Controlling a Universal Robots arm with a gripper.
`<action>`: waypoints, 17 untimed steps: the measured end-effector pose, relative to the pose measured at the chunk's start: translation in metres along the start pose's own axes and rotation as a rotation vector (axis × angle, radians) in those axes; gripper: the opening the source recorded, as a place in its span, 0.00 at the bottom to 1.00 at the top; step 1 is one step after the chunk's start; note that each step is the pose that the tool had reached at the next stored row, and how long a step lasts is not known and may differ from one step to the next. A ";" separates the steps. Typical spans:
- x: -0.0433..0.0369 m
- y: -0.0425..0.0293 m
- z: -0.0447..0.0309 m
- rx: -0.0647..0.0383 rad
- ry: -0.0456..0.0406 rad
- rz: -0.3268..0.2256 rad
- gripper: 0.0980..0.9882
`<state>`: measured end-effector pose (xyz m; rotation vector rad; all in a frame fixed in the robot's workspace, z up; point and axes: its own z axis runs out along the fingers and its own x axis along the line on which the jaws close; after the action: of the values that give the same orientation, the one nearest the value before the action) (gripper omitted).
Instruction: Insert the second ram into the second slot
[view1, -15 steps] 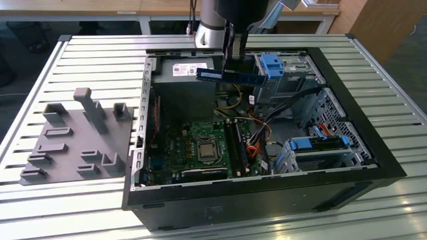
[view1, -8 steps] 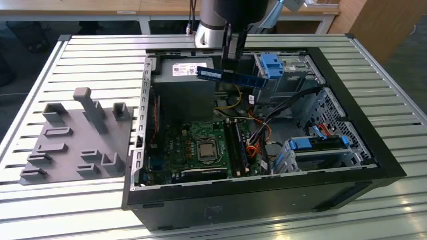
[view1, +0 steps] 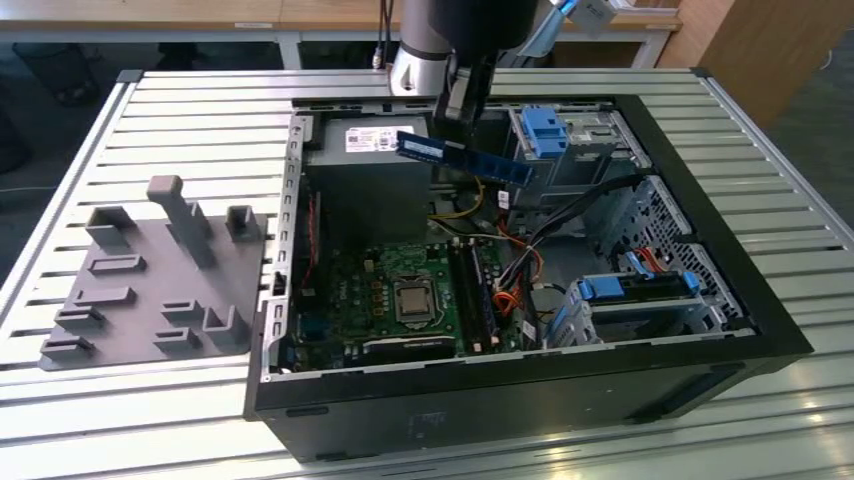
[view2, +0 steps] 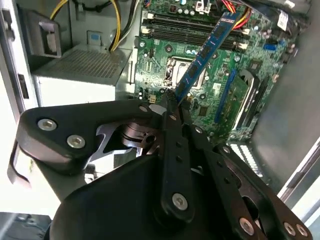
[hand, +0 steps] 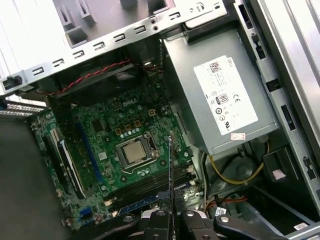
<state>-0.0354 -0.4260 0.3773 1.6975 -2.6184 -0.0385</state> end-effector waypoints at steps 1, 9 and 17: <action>0.0000 0.0000 0.0003 0.001 0.0005 0.016 0.04; 0.0000 -0.0001 0.0027 0.004 0.0044 0.144 0.04; 0.0000 -0.0002 0.0058 0.006 0.0062 0.273 0.04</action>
<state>-0.0354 -0.4260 0.3715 1.3240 -2.8205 -0.0204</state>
